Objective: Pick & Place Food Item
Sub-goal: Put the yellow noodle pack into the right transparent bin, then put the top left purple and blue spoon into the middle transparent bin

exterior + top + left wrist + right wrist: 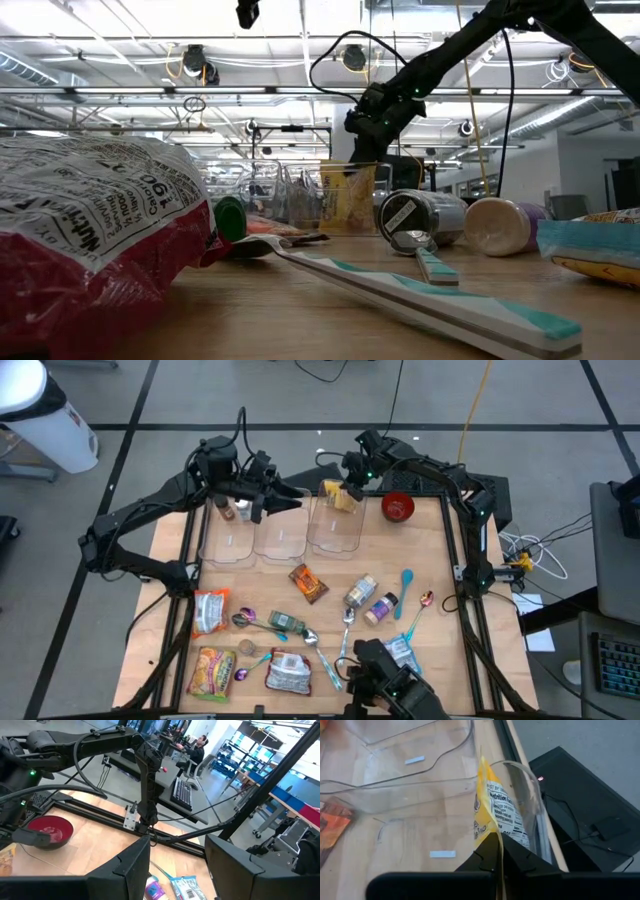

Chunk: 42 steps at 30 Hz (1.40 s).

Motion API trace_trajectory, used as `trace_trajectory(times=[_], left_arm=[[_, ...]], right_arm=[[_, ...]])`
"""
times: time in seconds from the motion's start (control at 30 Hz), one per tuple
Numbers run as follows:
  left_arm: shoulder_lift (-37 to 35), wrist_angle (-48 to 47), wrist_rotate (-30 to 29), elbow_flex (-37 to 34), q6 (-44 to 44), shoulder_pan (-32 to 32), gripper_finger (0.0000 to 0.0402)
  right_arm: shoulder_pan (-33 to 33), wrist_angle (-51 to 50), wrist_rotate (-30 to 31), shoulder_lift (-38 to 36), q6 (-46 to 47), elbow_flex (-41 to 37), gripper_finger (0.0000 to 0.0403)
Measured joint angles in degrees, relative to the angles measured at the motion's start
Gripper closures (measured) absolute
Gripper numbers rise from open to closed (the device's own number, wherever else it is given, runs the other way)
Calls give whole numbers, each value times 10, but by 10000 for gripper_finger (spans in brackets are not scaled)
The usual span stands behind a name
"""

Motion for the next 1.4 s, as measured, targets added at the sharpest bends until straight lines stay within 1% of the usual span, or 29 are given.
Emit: trace_trajectory(times=[0.1,0.23,0.67,0.77,0.87,1.0,1.23,1.4], left_arm=[[0,0,0,0,0,0,204],[0,0,0,0,0,0,204],[0,0,0,0,-2,0,204],[0,0,0,0,-3,0,204],[0,0,-1,0,-3,0,204],[0,0,-1,0,-6,0,204],[0,0,-2,0,-10,0,204],[0,1,-23,0,-10,6,204]], right_arm=[[0,12,0,0,0,0,396],[0,21,0,0,2,0,377],[0,21,2,0,0,0,281],[0,23,22,0,-4,0,267],[0,27,42,0,-7,0,258],[0,37,60,-2,-11,0,258],[0,56,57,-21,-4,0,260],[0,70,57,-53,2,0,261]])
